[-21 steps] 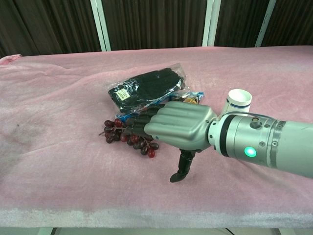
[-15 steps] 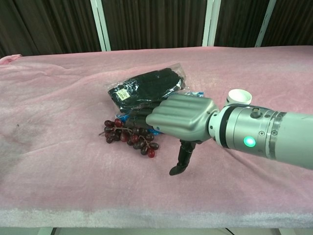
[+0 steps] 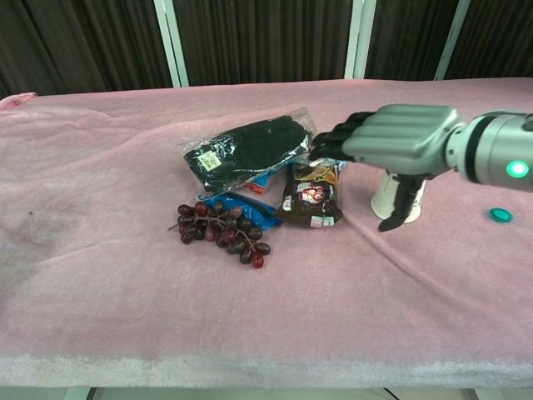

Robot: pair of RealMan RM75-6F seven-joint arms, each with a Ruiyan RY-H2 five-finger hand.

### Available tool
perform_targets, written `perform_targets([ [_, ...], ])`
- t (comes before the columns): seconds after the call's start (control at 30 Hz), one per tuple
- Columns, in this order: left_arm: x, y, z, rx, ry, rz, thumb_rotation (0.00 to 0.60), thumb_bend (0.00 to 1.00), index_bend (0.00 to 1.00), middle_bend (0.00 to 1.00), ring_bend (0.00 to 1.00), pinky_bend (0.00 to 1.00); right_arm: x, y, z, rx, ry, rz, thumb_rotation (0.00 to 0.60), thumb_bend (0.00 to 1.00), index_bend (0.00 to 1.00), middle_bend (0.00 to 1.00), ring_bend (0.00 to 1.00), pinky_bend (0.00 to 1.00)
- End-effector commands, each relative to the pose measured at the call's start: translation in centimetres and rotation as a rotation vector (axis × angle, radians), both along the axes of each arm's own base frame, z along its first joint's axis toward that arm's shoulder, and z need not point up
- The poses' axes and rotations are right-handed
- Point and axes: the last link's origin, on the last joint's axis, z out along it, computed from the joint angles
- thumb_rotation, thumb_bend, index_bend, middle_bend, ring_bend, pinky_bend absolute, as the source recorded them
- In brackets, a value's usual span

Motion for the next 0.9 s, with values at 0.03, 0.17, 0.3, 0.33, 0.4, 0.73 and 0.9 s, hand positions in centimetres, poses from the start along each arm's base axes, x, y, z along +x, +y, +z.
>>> perform_targets([
  [0.03, 0.0, 0.0, 0.0, 0.0, 0.0, 0.002, 0.6, 0.4, 0.0, 0.0, 0.0, 0.05, -2.7, -1.4, 2.1, -0.054, 0.031, -0.08, 0.6, 0.22, 0.0, 0.0, 0.0, 0.0],
  [0.17, -0.1, 0.0, -0.1, 0.002, -0.001, 0.003, 0.6, 0.4, 0.0, 0.0, 0.0, 0.05, -4.1, -2.2, 3.0, -0.07, 0.035, -0.117, 0.6, 0.22, 0.0, 0.0, 0.0, 0.0],
  [0.3, -0.1, 0.1, -0.2, 0.005, 0.002, 0.009, 0.6, 0.4, 0.0, 0.0, 0.0, 0.05, -4.8, -2.6, 3.1, -0.066, 0.027, -0.139, 0.6, 0.24, 0.05, 0.0, 0.0, 0.0],
  [0.33, -0.1, 0.2, -0.2, 0.005, 0.002, 0.009, 0.6, 0.4, 0.0, 0.0, 0.0, 0.05, -4.8, -2.7, 3.0, -0.066, 0.032, -0.131, 0.6, 0.25, 0.08, 0.0, 0.0, 0.0],
  [0.4, 0.0, 0.2, -0.2, 0.003, 0.003, 0.009, 0.6, 0.4, 0.0, 0.0, 0.0, 0.05, -5.0, -2.8, 2.9, -0.067, 0.039, -0.125, 0.6, 0.25, 0.13, 0.0, 0.0, 0.0],
  [0.73, -0.1, 0.4, 0.1, 0.008, -0.012, 0.006, 0.6, 0.4, 0.0, 0.0, 0.0, 0.05, -4.8, -3.4, 1.9, -0.087, 0.061, -0.126, 0.6, 0.29, 0.41, 0.0, 0.0, 0.0],
  [0.9, -0.1, 0.3, 0.2, 0.007, -0.016, 0.006, 0.6, 0.4, 0.0, 0.0, 0.0, 0.05, -4.9, -3.6, 1.9, -0.113, 0.078, -0.121, 0.6, 0.38, 0.47, 0.0, 0.0, 0.0],
])
